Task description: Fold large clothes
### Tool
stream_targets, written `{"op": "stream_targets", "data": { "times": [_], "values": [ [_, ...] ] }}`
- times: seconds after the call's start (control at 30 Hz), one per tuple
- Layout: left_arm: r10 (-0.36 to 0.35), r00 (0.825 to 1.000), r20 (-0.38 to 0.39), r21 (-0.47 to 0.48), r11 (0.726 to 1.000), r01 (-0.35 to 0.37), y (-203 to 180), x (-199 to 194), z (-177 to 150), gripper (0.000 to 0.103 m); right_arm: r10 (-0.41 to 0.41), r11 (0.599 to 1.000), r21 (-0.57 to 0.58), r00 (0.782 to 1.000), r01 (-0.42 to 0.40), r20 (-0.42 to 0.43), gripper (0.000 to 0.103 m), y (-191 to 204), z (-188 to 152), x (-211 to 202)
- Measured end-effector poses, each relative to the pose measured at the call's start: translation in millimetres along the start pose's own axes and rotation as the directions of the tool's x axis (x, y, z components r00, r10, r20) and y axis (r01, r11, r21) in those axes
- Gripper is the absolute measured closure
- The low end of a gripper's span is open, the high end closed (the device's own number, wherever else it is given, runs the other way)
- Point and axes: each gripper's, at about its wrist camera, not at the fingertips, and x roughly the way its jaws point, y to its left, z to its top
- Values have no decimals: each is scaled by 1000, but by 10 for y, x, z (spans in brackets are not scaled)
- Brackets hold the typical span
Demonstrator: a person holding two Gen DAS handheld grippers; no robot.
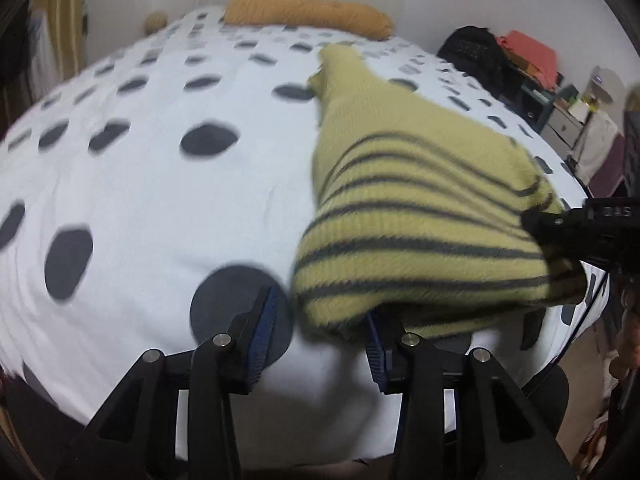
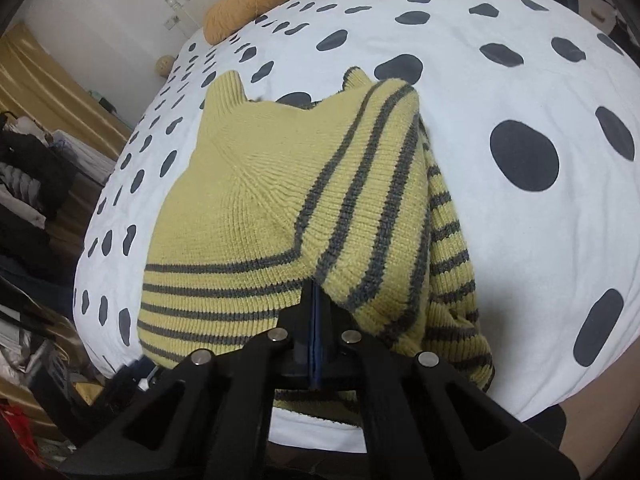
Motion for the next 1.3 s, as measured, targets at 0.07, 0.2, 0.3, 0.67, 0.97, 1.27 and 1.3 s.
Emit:
{"op": "stream_targets", "data": {
  "times": [0.07,0.2,0.3,0.67,0.97,1.27,1.3],
  "values": [
    [117,992,-44,-39,992,-119,198,65,-117,102,-5,1000,-2,1000,5,13,103,-30,-18,-10],
    [45,996,-83,-201,978,-61,649,-63,-84,102,-14,1000,21,999,13,43,103,-111,0,-140],
    [-2,999,-49,-174,985,-7,538,-256,53,102,16,1000,13,997,-17,71,103,-12,32,-329],
    [-180,984,9,96,979,179,-714,-411,930,33,-110,989,-105,993,106,-40,101,245,633,106],
    [1,993,-115,207,978,23,-939,215,743,30,-57,998,-16,995,56,-88,100,-2,755,-22],
    [12,993,-114,205,979,11,-928,227,750,30,-196,969,-171,977,181,-78,85,491,1186,228],
    [11,993,-114,205,979,13,-958,232,752,30,-238,960,-183,963,213,-124,85,468,1222,425]
  ]
}}
